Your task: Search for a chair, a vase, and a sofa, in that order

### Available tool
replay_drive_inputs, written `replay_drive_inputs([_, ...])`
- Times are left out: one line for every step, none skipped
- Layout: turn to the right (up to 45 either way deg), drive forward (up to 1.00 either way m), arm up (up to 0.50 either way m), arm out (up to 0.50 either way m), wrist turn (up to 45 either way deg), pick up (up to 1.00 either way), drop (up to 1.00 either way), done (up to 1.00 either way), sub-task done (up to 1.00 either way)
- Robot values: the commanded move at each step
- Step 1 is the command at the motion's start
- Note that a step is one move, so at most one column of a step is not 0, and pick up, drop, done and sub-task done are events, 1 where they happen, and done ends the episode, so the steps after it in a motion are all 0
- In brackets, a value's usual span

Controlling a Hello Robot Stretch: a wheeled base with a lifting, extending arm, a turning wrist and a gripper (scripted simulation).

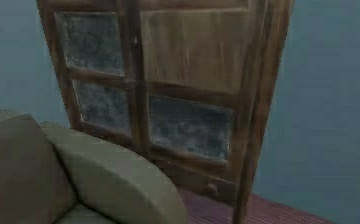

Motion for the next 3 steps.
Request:
replay_drive_inputs([45.0, 0.00, 0.00, 0.00, 0.0, 0.00, 0.00, 0.00, 0.00])
replay_drive_inputs([45.0, 0.00, 0.00, 0.00, 0.0, 0.00, 0.00, 0.00, 0.00])
replay_drive_inputs([27.0, 0.00, 0.00, 0.00, 0.0, 0.00, 0.00, 0.00, 0.00])
